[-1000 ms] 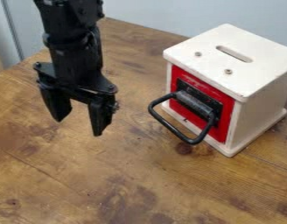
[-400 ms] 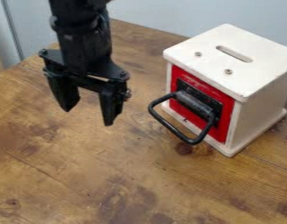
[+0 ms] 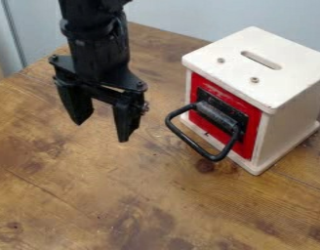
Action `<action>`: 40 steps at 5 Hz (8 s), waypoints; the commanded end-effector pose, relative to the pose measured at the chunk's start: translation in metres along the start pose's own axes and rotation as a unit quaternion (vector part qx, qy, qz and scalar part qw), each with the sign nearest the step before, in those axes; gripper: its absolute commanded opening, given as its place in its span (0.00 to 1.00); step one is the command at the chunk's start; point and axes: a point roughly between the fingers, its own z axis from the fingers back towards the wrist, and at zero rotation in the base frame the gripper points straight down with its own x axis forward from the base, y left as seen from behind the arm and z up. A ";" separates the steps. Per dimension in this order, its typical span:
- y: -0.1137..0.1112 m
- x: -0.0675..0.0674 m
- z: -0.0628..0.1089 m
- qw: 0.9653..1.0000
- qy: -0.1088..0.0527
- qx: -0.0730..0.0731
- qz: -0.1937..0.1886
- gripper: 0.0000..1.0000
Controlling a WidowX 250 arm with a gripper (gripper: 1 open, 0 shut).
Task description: Close the drawer
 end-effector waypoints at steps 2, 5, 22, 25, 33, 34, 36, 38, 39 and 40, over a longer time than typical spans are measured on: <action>0.035 0.004 0.034 0.999 -0.031 0.003 0.023 1.00; 0.060 0.006 0.058 0.999 -0.044 0.003 -0.009 1.00; 0.060 -0.013 0.049 0.995 -0.033 0.013 0.093 1.00; 0.045 -0.018 0.046 0.998 -0.016 0.007 0.055 1.00; 0.054 -0.003 0.052 0.993 -0.043 0.011 0.110 1.00; 0.049 -0.010 0.055 0.993 -0.029 0.018 0.113 1.00; 0.023 -0.013 0.029 0.997 -0.030 0.007 0.064 1.00; 0.058 -0.012 0.029 0.997 -0.017 0.010 0.075 1.00; 0.059 -0.011 0.042 0.996 -0.025 0.010 0.082 1.00; 0.053 -0.009 0.057 0.996 -0.032 0.010 0.080 1.00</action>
